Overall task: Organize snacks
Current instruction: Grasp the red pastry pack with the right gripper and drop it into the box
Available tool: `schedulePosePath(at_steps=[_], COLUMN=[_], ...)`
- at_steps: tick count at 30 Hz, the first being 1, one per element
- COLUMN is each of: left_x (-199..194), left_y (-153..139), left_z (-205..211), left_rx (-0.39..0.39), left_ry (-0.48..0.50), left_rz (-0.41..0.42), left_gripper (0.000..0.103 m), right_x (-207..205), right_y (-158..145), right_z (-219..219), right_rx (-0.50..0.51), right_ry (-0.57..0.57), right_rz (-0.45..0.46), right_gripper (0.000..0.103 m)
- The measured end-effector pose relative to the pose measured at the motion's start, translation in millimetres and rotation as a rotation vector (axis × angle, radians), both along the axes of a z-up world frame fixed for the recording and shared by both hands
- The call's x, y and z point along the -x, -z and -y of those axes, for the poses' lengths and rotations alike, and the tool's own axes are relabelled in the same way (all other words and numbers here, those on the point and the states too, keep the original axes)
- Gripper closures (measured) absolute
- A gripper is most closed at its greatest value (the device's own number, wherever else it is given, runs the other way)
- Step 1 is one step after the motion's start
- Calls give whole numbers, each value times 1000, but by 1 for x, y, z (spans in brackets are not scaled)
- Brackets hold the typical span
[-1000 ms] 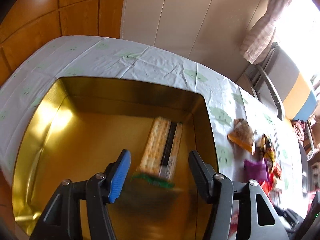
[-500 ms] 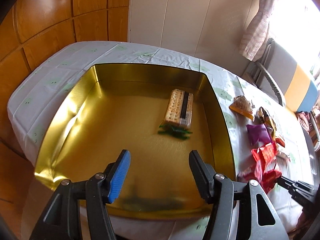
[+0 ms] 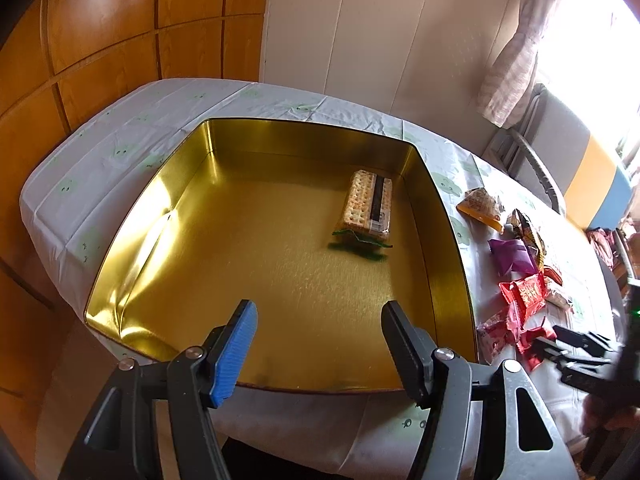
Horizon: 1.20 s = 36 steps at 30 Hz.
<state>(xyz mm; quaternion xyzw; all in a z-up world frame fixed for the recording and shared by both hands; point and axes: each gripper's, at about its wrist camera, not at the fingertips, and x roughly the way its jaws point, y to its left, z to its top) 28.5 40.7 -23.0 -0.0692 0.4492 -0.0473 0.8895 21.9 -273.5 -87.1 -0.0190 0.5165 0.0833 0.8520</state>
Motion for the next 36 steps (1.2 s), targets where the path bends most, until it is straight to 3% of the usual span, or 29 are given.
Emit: schedulePosePath(at_steps=[2, 8, 14, 19, 26, 31, 36], left_x=[2, 3, 4, 4, 5, 10, 10], left_y=[1, 3, 0, -2, -1, -1, 0], left_z=[-3, -12, -14, -19, -34, -44, -50], left_rx=[3, 8, -15, -57, -84, -99, -104], left_ry=[-8, -33, -43, -79, -134, -157, -169], left_rz=[-2, -2, 26, 46, 47, 48, 47], left_gripper=[36, 36, 36, 36, 32, 31, 31], right_x=[1, 13, 23, 13, -10, -28, -43], right_y=[-2, -12, -41, -67, -79, -72, -57], right_z=[-3, 1, 5, -34, -122, -169, -187], right_rx=[-5, 8, -37, -92, -118, -118, -77], right_ry=[3, 28, 31, -72, -270, -357, -343], right_rz=[9, 41, 102, 143, 154, 117, 93], right_gripper=[64, 67, 67, 67, 66, 69, 69])
